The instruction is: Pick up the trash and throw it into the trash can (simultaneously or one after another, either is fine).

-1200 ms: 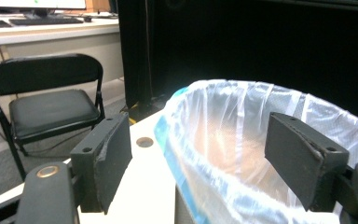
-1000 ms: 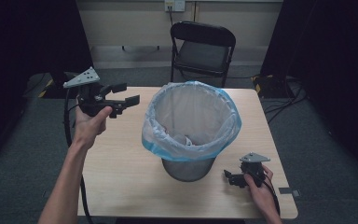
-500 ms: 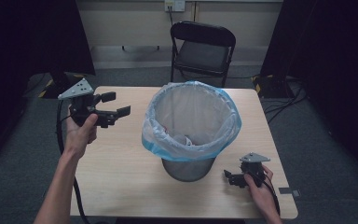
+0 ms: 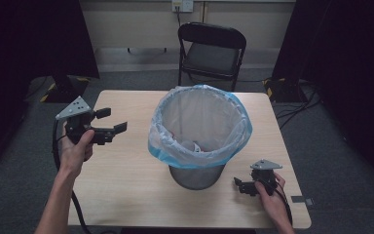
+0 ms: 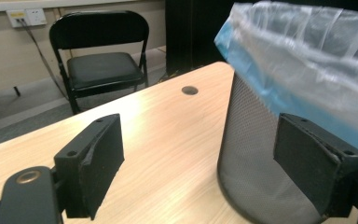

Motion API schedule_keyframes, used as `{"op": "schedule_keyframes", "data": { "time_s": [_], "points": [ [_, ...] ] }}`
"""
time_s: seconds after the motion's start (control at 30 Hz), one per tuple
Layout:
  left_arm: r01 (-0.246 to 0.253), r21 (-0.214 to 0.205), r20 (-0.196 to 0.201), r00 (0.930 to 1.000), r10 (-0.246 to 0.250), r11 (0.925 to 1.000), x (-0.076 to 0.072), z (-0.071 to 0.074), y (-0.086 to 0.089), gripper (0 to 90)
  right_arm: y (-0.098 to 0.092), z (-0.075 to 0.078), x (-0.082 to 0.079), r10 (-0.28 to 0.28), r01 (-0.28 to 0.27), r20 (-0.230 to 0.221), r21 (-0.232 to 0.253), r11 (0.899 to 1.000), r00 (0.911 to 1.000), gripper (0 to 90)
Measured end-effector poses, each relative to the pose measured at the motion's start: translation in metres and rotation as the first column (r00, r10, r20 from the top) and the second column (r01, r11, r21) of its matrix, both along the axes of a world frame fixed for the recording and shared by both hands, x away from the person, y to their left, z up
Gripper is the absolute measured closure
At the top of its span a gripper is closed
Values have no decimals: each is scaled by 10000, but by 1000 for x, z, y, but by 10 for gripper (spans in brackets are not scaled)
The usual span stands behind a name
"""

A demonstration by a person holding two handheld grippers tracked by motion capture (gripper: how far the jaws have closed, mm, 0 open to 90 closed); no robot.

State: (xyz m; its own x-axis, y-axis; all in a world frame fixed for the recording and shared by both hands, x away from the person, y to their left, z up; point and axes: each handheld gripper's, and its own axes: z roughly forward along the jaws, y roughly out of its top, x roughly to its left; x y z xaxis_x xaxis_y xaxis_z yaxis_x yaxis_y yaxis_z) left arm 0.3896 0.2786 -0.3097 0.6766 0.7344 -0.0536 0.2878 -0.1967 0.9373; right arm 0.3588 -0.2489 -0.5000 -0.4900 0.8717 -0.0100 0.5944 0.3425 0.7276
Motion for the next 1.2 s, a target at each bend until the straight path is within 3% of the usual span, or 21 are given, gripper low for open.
{"op": "schedule_keyframes", "data": {
  "time_s": [0.2,0.3,0.43,0.5,0.73,0.8,1.2],
  "points": [
    [-192,-289,43,9998,193,9994,-12,-11,8,161,0,0,0,-1,1,-1,3,10000,10000,87],
    [-269,-160,16,9996,269,9995,-16,-16,10,161,0,0,0,2,-2,1,2,10000,10000,87],
    [-177,-389,-126,9998,173,9991,-20,-25,13,171,0,0,0,0,0,-1,2,10000,10000,87],
    [-364,-215,-129,9993,361,9991,-22,-30,14,189,0,0,0,0,0,1,3,10000,10000,87],
    [-608,-210,-528,9968,596,9979,-26,-51,21,192,0,0,0,-1,1,1,3,10000,10000,87],
    [-553,-255,-633,9966,536,9981,-27,-57,23,260,0,0,0,1,-1,1,3,10000,10000,87],
    [-943,113,-1410,9854,950,9955,-29,-94,29,212,0,0,0,0,0,1,4,10000,10000,87]
  ]
}}
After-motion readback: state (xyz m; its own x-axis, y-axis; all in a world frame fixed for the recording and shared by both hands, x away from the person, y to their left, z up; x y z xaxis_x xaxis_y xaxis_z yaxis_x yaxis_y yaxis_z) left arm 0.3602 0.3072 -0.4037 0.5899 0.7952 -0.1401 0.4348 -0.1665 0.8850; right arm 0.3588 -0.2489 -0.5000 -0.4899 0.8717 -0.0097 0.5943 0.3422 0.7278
